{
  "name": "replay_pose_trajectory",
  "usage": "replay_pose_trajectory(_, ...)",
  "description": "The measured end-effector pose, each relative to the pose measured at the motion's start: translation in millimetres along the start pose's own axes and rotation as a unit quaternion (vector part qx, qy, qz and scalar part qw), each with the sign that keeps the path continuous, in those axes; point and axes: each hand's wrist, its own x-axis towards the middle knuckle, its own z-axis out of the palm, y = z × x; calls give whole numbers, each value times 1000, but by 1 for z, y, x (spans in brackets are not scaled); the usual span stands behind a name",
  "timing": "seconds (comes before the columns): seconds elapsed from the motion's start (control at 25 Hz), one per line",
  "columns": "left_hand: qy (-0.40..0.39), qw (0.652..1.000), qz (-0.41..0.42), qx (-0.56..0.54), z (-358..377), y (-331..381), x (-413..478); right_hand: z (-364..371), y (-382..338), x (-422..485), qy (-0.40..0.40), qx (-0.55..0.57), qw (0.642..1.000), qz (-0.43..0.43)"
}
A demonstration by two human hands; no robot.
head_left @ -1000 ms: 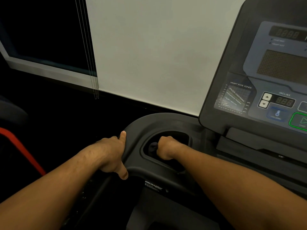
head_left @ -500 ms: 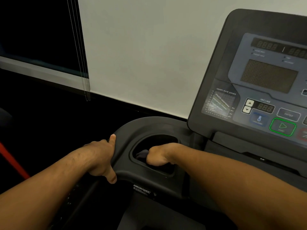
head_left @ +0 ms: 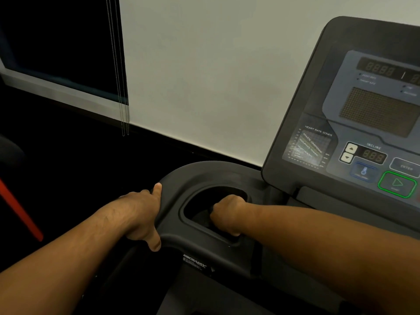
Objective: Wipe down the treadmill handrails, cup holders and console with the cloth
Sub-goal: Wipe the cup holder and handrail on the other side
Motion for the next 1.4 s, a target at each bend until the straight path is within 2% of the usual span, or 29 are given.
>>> replay_pose_trajectory(0.08, 5, 1000, -3, 6, 0, 2, 0, 5, 3, -1, 45, 36, 998, 3)
replay_pose_trajectory(0.12, 4, 1000, -1, -1, -1, 1, -1, 5, 4, -2, 41, 63, 997, 15)
replay_pose_trajectory(0.24, -5, 999, -2, -32, -2, -2, -6, 3, -2, -5, 4, 74, 997, 34)
replay_pose_trajectory(0.4, -18, 999, -7, -37, -5, -4, -7, -11, -8, -7, -49, 83, 995, 11)
replay_pose_trajectory(0.56, -22, 999, -16, -28, -7, -2, -3, -21, -1, -10, -97, 178, 979, 14)
replay_pose_trajectory(0.68, -31, 999, -15, -21, -8, 2, -2, -19, 3, -14, -84, 331, 939, 28)
replay_pose_trajectory(0.8, -24, 999, -13, -21, -9, 2, -2, -14, 0, -13, -47, 460, 885, 53)
replay_pose_trajectory(0.92, -26, 999, -5, -28, -11, 2, -2, -16, -9, -7, 2, 529, 844, 81)
replay_pose_trajectory(1.04, -18, 1000, -2, -23, -10, 1, -1, -16, -17, 5, 44, 602, 789, 112)
replay_pose_trajectory(1.16, -12, 1000, -2, -20, -9, 2, -3, -11, -26, 17, 90, 647, 728, 207)
replay_pose_trajectory(1.2, -12, 1000, -4, -19, -9, 2, -4, -10, -27, 15, 117, 624, 742, 216)
replay_pose_trajectory(1.24, -13, 1000, -5, -20, -9, 2, -5, -9, -25, 12, 146, 562, 789, 202)
replay_pose_trajectory(1.32, -17, 1000, -2, -20, -10, 1, -5, -7, -11, -4, 186, 333, 918, 104)
replay_pose_trajectory(1.36, -18, 1000, -1, -19, -10, 0, -5, -7, -3, -13, 181, 202, 962, 39)
replay_pose_trajectory(1.4, -19, 1000, 0, -19, -10, 0, -4, -8, 5, -21, 165, 79, 983, -12)
